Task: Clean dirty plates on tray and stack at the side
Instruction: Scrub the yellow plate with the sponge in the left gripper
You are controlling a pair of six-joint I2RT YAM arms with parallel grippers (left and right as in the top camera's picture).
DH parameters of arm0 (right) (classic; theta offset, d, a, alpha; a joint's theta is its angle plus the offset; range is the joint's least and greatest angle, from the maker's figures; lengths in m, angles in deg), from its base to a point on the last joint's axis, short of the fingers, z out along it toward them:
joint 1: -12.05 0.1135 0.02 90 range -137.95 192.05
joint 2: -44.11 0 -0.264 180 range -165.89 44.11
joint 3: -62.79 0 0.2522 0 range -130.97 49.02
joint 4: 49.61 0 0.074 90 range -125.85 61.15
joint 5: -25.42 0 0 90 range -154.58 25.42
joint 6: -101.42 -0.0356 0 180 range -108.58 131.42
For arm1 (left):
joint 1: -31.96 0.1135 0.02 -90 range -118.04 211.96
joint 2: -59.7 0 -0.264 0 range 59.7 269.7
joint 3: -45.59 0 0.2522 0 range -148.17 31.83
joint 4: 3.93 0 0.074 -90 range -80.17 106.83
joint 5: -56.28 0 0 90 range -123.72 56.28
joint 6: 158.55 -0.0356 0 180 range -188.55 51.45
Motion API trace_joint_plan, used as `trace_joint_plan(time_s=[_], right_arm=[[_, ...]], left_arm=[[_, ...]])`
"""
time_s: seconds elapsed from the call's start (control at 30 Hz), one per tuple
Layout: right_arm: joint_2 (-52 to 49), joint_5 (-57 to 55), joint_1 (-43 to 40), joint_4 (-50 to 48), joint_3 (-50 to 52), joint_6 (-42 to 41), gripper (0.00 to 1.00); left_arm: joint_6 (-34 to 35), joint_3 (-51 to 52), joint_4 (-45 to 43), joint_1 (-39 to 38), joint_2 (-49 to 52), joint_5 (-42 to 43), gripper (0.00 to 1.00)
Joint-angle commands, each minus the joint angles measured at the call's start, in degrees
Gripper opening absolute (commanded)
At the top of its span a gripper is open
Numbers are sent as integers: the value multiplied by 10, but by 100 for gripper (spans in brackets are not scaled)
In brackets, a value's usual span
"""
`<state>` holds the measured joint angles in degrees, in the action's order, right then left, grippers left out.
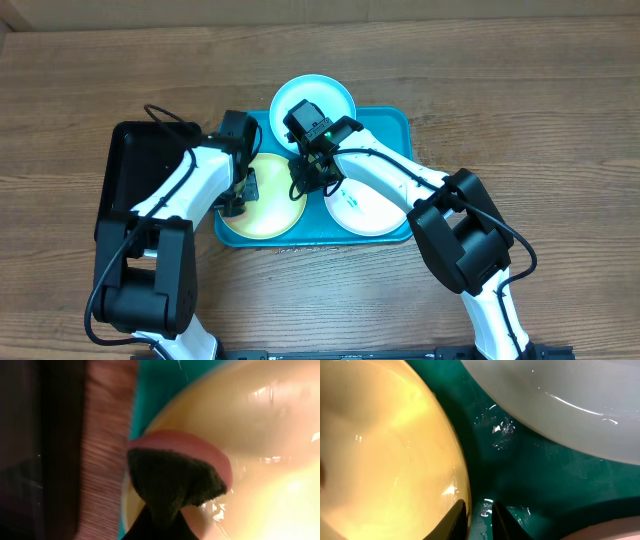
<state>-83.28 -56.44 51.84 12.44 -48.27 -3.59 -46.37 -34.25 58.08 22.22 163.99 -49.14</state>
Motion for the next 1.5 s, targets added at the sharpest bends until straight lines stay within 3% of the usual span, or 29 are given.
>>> trace_joint_plan(time_s=[0.0,0.27,0.5,0.63,0.8,0.93,1.17,1.33,1.47], right_arm=[[-4,-6,-3,0,-13,0,19],[-4,-6,-3,-1,-13,0,19],[-4,-6,-3,-3,-13,0,19],[-4,-6,-3,-2,-13,0,19],[-4,-6,-3,-2,-13,0,19],[-4,-6,-3,0,-13,2,18],[-4,-6,-3,3,-13,2,17],[-4,-6,-3,10,-13,2,17],[-4,-6,-3,9,-13,2,17]], left_arm=[[16,-47,3,4,6,-21,4],[14,-43,-11,3,7,205,4],[14,24,-61,5,10,213,4],[14,58,-90,5,10,174,4],[15,68,-70,5,10,-4,4],[14,68,-42,5,10,-97,4],[15,57,-31,5,10,-134,4],[20,1,-5,5,9,-47,4],[-21,-24,-28,5,9,151,4]])
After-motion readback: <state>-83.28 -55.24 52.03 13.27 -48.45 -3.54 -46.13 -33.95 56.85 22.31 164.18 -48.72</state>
